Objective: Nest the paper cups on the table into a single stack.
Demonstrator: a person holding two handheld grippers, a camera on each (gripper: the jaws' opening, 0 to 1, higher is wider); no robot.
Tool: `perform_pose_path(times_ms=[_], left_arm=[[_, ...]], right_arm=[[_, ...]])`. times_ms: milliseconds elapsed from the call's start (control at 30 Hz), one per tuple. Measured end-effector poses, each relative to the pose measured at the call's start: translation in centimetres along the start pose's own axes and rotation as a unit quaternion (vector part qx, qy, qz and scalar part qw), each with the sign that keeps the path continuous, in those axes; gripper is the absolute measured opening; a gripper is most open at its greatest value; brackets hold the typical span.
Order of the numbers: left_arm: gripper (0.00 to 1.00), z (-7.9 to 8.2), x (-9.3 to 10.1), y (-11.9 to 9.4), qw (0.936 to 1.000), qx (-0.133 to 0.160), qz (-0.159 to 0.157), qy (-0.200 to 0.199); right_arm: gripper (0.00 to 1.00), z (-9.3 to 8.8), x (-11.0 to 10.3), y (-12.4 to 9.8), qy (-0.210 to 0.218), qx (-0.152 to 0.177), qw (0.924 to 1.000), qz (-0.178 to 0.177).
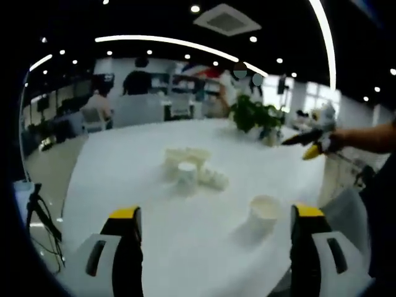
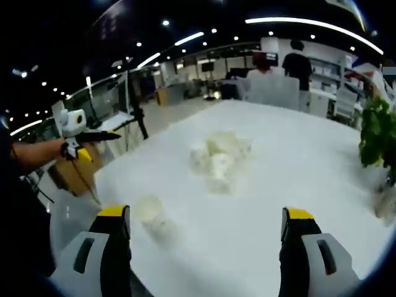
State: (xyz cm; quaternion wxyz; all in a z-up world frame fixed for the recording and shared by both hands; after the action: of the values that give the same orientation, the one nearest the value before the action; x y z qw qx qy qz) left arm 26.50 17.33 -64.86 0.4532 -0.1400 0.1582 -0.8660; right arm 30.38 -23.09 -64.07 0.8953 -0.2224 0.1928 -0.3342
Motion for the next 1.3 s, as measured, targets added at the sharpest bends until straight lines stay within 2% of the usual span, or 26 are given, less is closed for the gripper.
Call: perform_pose_path(times_ms=[200,333,567,800,1200,1300], left_arm=[[0.99,-0.6,0.0,0.0,1.0,-0.002,0.005,-0.008],[0.99,-1.0,0.1,0.2,1.0,-0.006,0.003,-0.003],[0.99,-1.2,0.1,0.2,1.0,-0.009,-0.002,-0.004],[0.99,-1.5,-0.1,0.2,0.9999,-0.01,-0.005,-0.006],[0.99,-2.0,-0.4,-0.3,0.9999,-0.013,-0.006,-0.005],[0.99,-2.3,-0.5,-0.4,0.9999,-0.012,-0.004,-0.007]], right_arm=[[1.0,1.3,0.8,2.3,0.013,-0.03,0.9994,0.016],[1.0,2.6,1.4,3.9,-0.007,-0.049,0.9986,0.019],[1.0,4.5,2.2,5.9,-0.001,-0.073,0.997,0.028],[1.0,6.1,2.7,7.9,-0.012,-0.094,0.9949,0.034],[1.0,8.0,3.4,11.2,-0.011,-0.13,0.9898,0.056],[1.0,8.3,3.7,12.1,-0.009,-0.135,0.9894,0.051]])
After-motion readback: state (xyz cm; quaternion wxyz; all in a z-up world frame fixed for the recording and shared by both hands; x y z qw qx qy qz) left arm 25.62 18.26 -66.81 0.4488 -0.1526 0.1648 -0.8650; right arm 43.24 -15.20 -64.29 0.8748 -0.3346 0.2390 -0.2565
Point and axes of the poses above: the point that each gripper's makers call its tool centre point, and the gripper's own axes: y roughly forward along the fingers, x roughly to its right, z roughly out of its top, the point moved 10 cm from there along -y, roughly backward along the fingers, and after that the axes turned 7 degrees about z, right-handed, at the moved point
